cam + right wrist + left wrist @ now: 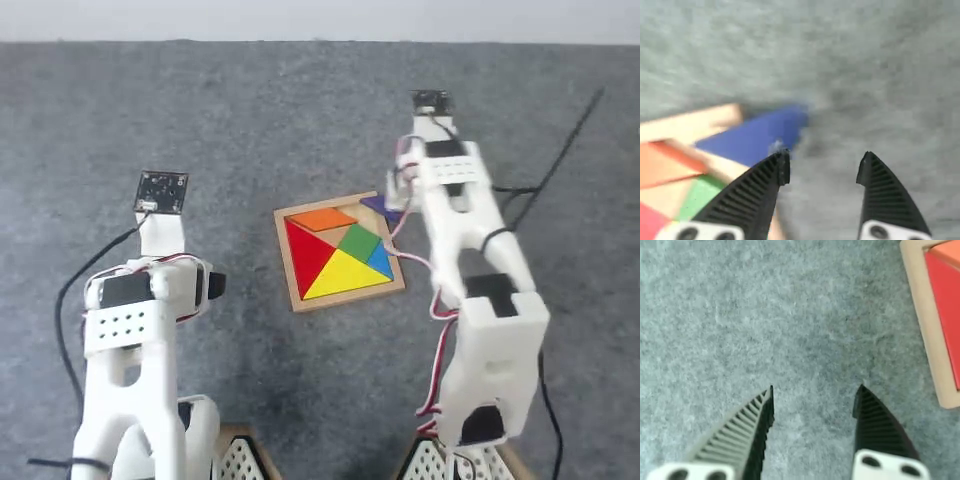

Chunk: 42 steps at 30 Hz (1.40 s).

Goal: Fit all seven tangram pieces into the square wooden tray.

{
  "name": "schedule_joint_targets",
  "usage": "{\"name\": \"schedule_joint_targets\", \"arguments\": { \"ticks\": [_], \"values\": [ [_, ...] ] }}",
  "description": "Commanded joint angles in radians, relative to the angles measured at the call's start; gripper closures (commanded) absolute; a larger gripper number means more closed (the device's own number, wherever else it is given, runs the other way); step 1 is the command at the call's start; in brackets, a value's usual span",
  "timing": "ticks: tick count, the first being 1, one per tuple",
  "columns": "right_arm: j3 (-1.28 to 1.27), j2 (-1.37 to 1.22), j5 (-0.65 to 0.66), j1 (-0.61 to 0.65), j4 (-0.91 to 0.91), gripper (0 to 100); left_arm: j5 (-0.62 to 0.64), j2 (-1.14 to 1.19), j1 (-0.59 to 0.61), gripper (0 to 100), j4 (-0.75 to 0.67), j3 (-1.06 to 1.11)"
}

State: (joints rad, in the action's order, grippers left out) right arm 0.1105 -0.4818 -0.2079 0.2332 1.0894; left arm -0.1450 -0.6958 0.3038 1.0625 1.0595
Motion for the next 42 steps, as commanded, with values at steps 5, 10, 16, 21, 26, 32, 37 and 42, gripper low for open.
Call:
{"name": "schedule_joint_targets", "arguments": {
  "ticks": [5,10,16,21,26,32,37,42],
  "values": [
    [0.063,0.067,-0.264,0.099,-0.025,76.0,0.009,-0.034,0.002,75,-0.018,0.002],
    [0.061,0.067,-0.437,0.102,-0.015,75.8,0.009,-0.034,0.002,75,-0.018,0.002],
    [0.068,0.107,-0.436,0.127,0.03,75.9,0.009,-0.034,0.002,75,-0.018,0.002],
    [0.068,0.13,-0.331,0.196,0.001,75.9,0.011,-0.034,0.002,75,-0.017,0.002],
    [0.069,0.131,-0.319,0.17,-0.024,76.0,0.011,-0.034,0.002,75,-0.015,0.002],
    [0.068,0.139,-0.319,0.059,-0.036,76.0,0.011,-0.034,0.002,75,-0.015,0.002],
    [0.064,0.177,-0.238,-0.13,0.022,76.0,0.011,-0.034,0.002,75,-0.018,0.012],
    [-0.061,0.232,-0.071,-0.262,0.099,75.8,0.011,-0.035,0.002,75,-0.074,-0.027]
  ]
}}
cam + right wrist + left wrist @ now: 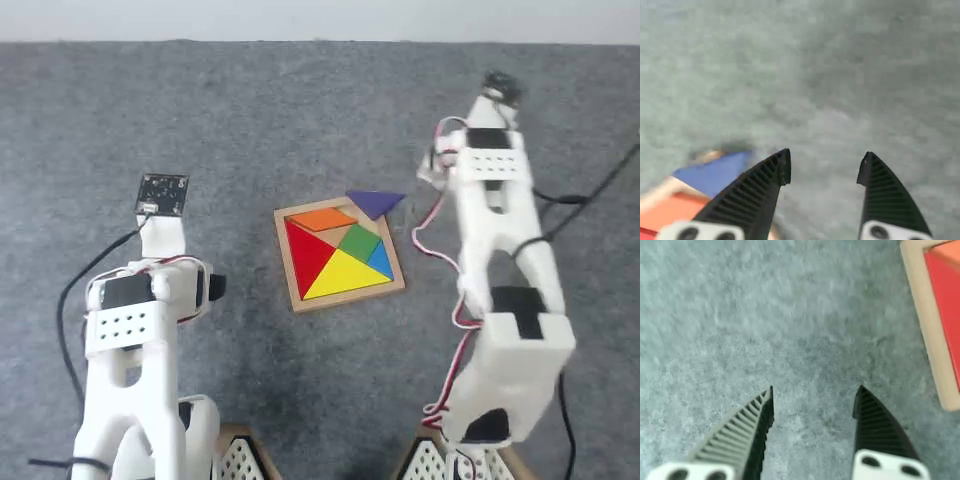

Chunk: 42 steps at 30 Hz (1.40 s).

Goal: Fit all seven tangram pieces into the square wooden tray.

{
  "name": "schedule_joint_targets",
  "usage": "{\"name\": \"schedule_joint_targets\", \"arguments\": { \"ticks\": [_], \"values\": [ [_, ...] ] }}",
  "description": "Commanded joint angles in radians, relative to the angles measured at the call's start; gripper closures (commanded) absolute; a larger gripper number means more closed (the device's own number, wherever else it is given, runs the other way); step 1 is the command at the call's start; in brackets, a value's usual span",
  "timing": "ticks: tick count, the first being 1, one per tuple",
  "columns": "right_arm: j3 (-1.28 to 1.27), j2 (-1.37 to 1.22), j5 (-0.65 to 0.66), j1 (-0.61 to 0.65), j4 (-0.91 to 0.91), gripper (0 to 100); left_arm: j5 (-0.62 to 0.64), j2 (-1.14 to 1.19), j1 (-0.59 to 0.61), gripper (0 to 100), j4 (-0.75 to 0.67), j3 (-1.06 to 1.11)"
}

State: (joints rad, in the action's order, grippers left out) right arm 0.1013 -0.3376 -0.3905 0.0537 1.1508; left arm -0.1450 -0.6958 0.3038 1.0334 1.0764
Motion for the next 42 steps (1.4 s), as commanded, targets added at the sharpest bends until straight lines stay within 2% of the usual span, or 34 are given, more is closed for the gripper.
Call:
{"name": "schedule_joint_targets", "arguments": {
  "ticks": [1,5,10,13,17,21,25,34,38,42],
  "values": [
    [-0.101,0.104,0.129,-0.12,0.025,75.8,0.011,-0.034,0.002,75,-0.048,-0.071],
    [-0.321,0.194,0.144,-0.26,-0.124,75.8,0.018,-0.031,-0.055,75,-0.057,-0.219],
    [-0.565,0.32,0.186,-0.278,-0.282,75.8,0.121,0.028,-0.304,75,-0.075,-0.41],
    [-0.635,0.38,0.184,-0.28,-0.332,75.8,0.169,0.19,-0.434,74,-0.146,-0.526],
    [-0.687,0.389,0.189,-0.286,-0.42,75.9,0.199,0.542,-0.539,69,-0.196,-0.713],
    [-0.69,0.389,0.19,-0.288,-0.43,76.0,0.199,0.908,-0.572,66,-0.112,-1.004],
    [-0.69,0.389,0.19,-0.283,-0.433,76.0,0.253,1.152,-0.605,66,0.023,-1.331],
    [-0.692,0.387,0.19,-0.28,-0.43,76.0,0.486,1.504,-0.675,66,0.216,-1.89],
    [-0.692,0.387,0.19,-0.28,-0.43,76.0,0.559,1.639,-0.644,66,0.296,-2.035],
    [-0.692,0.387,0.19,-0.278,-0.432,76.0,0.566,1.725,-0.597,66,0.399,-2.173]
  ]
}}
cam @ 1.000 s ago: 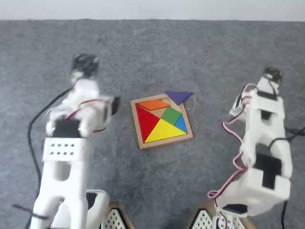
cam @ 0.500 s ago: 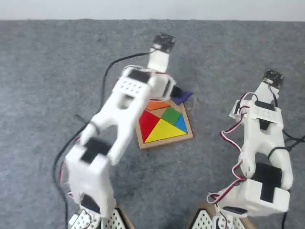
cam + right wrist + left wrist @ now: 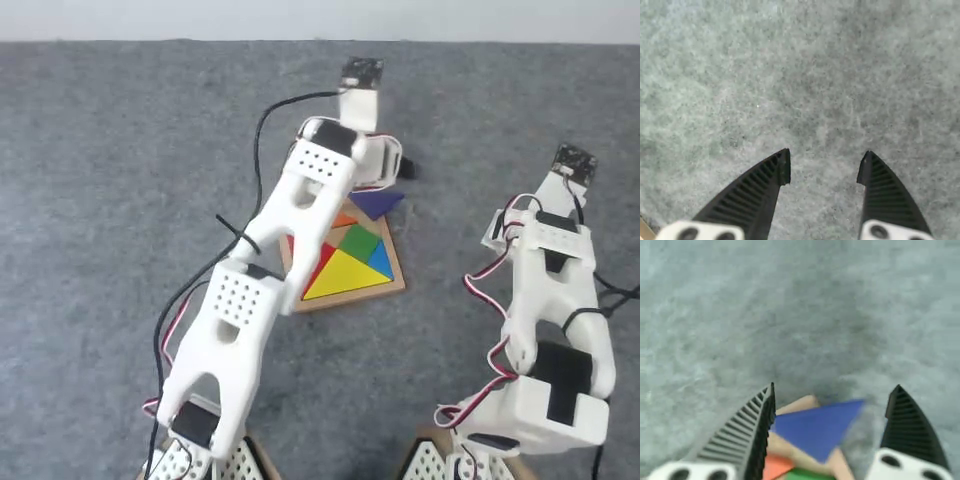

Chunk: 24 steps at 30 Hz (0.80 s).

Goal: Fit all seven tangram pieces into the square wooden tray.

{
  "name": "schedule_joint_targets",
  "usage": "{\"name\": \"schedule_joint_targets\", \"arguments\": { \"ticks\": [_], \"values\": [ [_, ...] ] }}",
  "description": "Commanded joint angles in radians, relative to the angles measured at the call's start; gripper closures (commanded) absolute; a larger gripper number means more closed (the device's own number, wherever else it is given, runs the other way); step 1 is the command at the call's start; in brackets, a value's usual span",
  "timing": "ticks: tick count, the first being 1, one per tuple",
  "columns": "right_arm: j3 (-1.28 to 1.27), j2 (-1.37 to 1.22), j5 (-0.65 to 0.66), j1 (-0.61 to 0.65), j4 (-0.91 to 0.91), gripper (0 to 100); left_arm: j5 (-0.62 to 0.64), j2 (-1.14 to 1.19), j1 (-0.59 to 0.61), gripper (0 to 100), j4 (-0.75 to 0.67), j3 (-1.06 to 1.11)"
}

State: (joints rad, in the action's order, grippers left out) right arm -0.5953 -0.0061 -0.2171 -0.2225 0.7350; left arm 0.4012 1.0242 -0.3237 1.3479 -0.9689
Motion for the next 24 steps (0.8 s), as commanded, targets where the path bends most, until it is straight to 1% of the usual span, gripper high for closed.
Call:
{"name": "schedule_joint_targets", "arguments": {
  "ticks": [1,4,7,11,14,24],
  "values": [
    [0.005,0.056,0.017,-0.002,-0.016,76.0,0.017,0.017,0.035,66,0.114,-0.165],
    [0.003,0.056,0.018,0.013,-0.015,76.0,-0.008,0.052,0.032,66,0.17,-0.24],
    [-0.006,0.056,0.041,0.018,-0.021,76.0,-0.014,0.094,0.031,66,0.192,-0.274],
    [-0.011,0.056,0.051,0.018,-0.022,76.0,-0.026,0.137,0.035,66,0.212,-0.278],
    [-0.011,0.056,0.051,0.018,-0.024,76.0,-0.029,0.14,0.037,66,0.252,-0.28],
    [-0.011,0.056,0.051,0.019,-0.024,76.0,-0.069,0.14,0.083,66,0.305,-0.28]
  ]
}}
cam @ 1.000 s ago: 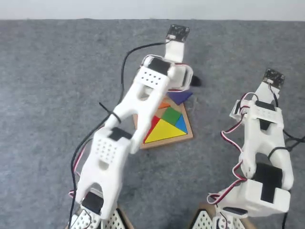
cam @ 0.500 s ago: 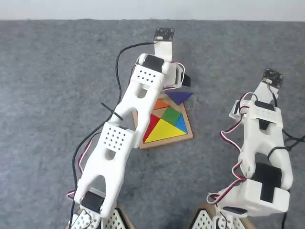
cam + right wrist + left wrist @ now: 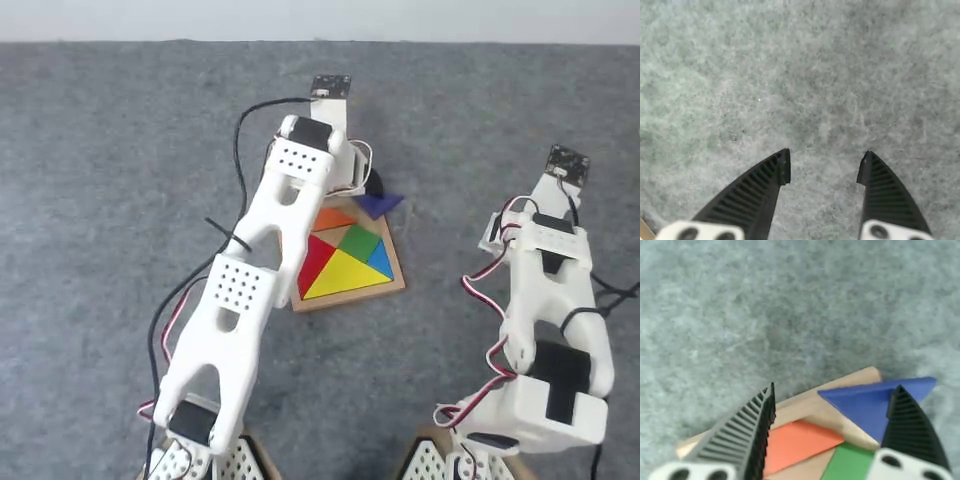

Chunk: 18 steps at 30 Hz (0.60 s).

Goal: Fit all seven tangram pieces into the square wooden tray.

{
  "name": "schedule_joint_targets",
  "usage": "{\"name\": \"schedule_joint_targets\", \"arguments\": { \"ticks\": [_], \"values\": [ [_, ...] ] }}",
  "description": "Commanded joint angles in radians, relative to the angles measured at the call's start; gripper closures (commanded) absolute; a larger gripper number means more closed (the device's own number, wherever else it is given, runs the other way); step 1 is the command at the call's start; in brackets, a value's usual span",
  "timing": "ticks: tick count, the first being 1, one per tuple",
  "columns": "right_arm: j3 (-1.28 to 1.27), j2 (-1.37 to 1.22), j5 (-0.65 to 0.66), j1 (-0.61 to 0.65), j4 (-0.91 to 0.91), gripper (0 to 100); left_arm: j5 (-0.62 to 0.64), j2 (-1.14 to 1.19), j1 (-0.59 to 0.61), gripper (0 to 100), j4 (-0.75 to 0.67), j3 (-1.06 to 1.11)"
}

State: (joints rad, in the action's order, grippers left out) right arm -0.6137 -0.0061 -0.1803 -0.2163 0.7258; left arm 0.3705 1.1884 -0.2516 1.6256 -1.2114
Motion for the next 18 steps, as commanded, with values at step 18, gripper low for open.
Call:
{"name": "schedule_joint_targets", "arguments": {
  "ticks": [18],
  "values": [
    [0.006,0.056,0.014,0.031,-0.016,76.0,-0.068,-0.015,0.037,66,0.072,-0.214]
  ]
}}
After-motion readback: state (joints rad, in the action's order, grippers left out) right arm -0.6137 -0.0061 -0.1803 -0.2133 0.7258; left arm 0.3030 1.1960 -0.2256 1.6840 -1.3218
